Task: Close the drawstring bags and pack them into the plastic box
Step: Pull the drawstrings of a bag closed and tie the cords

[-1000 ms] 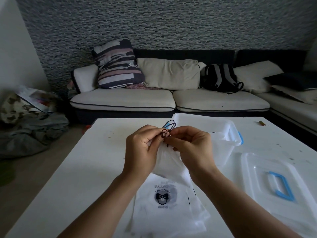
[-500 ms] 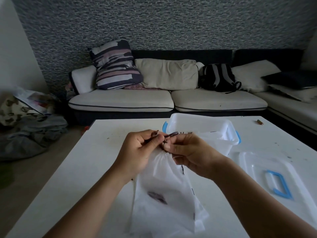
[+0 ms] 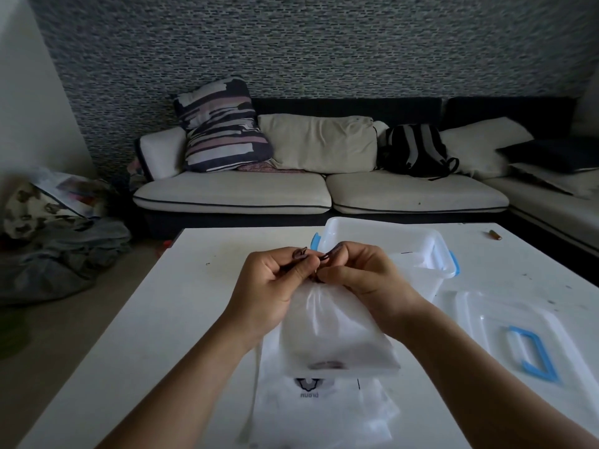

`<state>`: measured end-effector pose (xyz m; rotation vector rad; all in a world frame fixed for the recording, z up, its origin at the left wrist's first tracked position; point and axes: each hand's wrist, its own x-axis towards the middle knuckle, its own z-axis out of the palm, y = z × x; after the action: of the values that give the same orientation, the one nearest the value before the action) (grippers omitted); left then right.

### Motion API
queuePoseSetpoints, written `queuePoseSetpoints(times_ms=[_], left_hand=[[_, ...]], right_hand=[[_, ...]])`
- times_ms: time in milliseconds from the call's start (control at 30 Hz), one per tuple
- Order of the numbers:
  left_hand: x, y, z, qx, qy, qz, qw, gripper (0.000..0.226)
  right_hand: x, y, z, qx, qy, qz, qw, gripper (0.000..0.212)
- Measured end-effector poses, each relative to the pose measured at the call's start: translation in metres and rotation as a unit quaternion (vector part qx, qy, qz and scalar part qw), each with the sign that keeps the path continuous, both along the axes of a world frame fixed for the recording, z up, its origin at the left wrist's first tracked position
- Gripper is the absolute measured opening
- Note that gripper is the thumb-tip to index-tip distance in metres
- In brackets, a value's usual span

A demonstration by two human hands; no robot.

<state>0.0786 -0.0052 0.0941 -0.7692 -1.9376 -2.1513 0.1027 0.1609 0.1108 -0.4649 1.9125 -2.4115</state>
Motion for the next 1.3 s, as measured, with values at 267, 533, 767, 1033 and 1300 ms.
queuePoseSetpoints(times_ms=[267, 533, 767, 1033, 1300], left_hand=[[0.008, -0.002, 0.001, -0.048, 0.032, 0.005, 0.998, 0.018], [0.010, -0.001, 0.002, -0.035, 0.053, 0.065, 0.996, 0.014], [0.007, -0.004, 0.004, -0.037, 0.061, 0.092, 0.993, 0.015], [0.011, -0.003, 0.005, -0.074, 0.092, 0.099, 0.988, 0.013], [0.013, -0.004, 0.009, -0.029, 0.040, 0.078, 0.996, 0.016]], right_hand=[[0.002, 0.006, 0.002, -0.029, -0.079, 0.072, 0.994, 0.023], [0.001, 0.009, 0.003, 0.022, -0.120, 0.071, 0.990, 0.024], [0.002, 0.009, 0.001, 0.031, -0.126, 0.049, 0.990, 0.027], [0.002, 0.005, -0.001, 0.051, -0.113, 0.026, 0.992, 0.035], [0.003, -0.006, -0.006, 0.100, -0.008, -0.074, 0.992, 0.025]])
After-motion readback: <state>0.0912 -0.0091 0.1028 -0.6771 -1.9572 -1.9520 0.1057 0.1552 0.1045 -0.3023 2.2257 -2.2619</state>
